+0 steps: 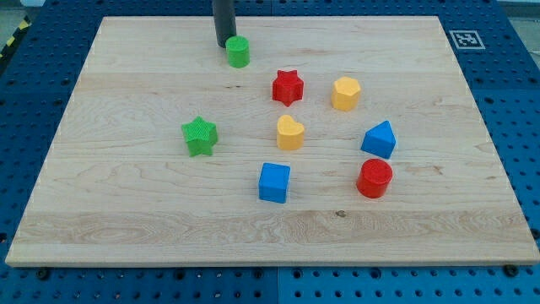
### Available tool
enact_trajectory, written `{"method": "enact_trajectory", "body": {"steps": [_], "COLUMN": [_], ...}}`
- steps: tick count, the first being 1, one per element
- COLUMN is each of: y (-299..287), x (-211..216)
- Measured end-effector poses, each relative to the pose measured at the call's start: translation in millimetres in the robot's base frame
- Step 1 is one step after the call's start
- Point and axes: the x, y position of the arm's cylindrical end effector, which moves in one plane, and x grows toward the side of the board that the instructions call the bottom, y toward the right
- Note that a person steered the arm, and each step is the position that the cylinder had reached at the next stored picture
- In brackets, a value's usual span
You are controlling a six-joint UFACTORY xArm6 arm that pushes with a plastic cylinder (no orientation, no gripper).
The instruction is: Slide the green circle to the left side of the red star
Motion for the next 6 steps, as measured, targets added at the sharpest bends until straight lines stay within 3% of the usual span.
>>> {"method": "enact_trajectory", "body": {"steps": [2,6], "y": [8,28], "x": [-25,32]}}
